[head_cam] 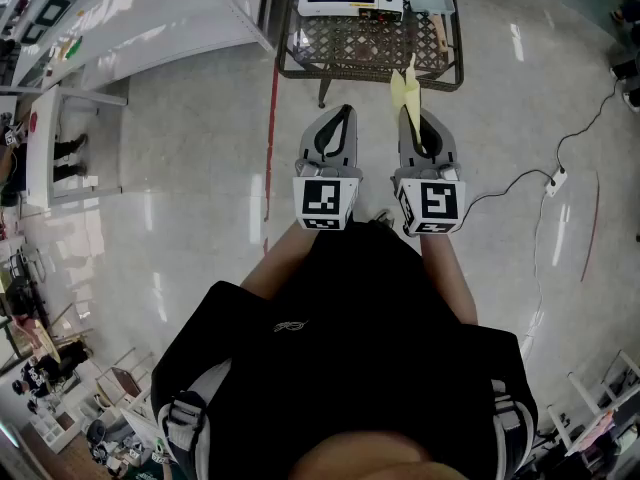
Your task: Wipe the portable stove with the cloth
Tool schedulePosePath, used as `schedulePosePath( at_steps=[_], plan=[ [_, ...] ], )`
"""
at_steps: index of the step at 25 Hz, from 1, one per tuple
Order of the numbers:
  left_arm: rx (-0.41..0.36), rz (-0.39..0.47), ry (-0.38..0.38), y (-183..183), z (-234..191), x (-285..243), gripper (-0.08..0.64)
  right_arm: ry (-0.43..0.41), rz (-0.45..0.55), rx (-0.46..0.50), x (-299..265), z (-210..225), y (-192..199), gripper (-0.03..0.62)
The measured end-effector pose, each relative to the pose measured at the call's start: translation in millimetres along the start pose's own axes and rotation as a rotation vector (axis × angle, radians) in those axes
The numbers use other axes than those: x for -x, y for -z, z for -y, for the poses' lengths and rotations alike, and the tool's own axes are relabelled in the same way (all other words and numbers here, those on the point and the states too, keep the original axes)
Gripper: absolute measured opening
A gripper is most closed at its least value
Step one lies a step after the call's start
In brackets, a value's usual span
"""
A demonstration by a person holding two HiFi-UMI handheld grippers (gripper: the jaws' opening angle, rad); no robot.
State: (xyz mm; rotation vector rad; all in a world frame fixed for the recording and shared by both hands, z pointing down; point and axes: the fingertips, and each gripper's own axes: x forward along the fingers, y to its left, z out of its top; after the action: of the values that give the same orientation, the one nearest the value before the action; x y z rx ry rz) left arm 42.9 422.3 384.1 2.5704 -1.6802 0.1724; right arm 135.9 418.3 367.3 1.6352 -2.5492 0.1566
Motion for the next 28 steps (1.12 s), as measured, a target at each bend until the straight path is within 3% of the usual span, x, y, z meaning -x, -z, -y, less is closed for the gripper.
schedulePosePath(
  at_steps=[5, 9, 16, 28],
  plan=[
    [0.013, -0.030, -0.022, 14, -33, 0, 0.021, -0.035, -0.029, 0.003, -28, -22, 10, 0.011],
    [0.046, -0.097, -0.050, 41, -73, 0, 0.021, -0.107, -0.113, -0.002, -59, -50, 41, 0.011],
    [0.112, -0.165, -0.058, 72, -153, -4, 0.021, -0.126, -0.208, 0.027, -122, -90, 61, 0.011],
    [0.135, -0.155, 0.043, 64, -250, -55, 0.021, -0.083, -0.254, 0.083, -215, -118, 47, 0.011]
  ],
)
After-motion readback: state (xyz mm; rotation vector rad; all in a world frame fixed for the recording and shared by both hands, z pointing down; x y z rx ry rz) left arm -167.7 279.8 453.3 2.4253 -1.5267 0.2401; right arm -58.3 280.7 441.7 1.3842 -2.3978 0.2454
